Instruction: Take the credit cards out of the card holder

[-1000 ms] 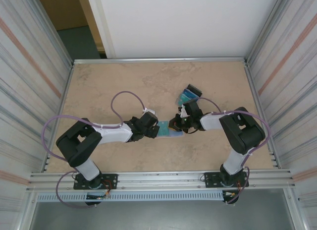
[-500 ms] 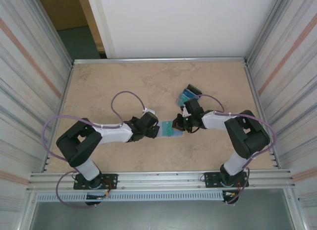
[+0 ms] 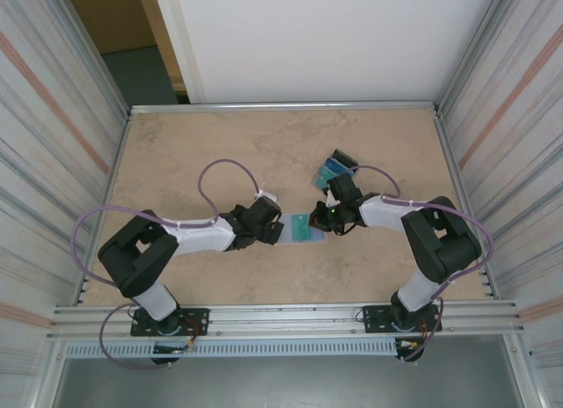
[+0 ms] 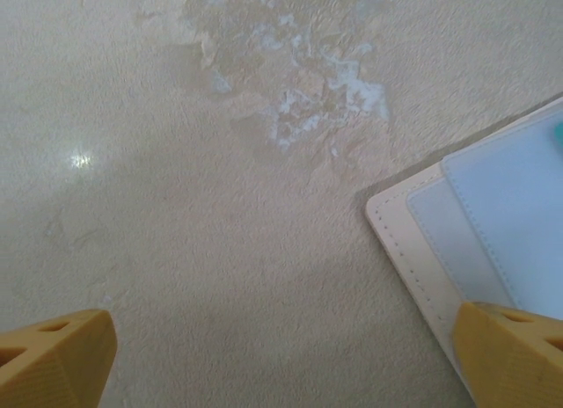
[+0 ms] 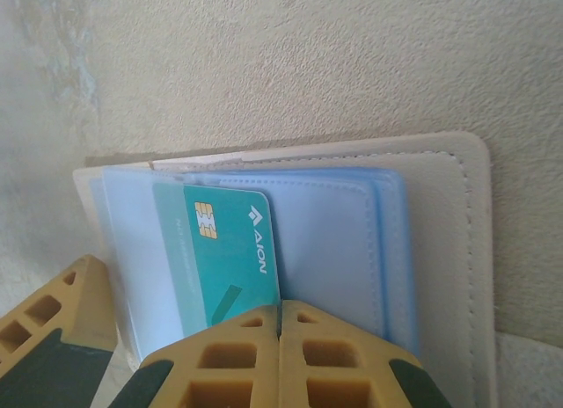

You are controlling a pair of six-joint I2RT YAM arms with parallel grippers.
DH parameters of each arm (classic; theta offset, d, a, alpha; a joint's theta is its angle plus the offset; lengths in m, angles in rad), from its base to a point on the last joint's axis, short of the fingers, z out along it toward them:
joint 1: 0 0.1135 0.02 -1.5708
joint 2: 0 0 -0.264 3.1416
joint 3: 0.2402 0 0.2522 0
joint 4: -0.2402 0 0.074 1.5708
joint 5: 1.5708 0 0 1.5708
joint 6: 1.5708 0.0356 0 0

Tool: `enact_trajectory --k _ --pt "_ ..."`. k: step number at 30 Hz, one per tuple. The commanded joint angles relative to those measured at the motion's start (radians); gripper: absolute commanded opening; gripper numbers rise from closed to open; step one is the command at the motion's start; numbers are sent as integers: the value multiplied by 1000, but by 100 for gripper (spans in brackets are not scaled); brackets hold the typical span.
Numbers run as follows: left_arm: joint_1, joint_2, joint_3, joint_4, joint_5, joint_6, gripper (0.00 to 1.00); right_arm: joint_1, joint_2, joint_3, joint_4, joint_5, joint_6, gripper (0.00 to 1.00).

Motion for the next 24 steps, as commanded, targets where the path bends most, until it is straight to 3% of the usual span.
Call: enact_trajectory --k 1,24 --pt "-12 -41 38 15 9 47 99 0 -26 23 -33 21 -21 0" --pt "-62 150 163 -31 25 136 99 1 -55 13 -23 -8 8 2"
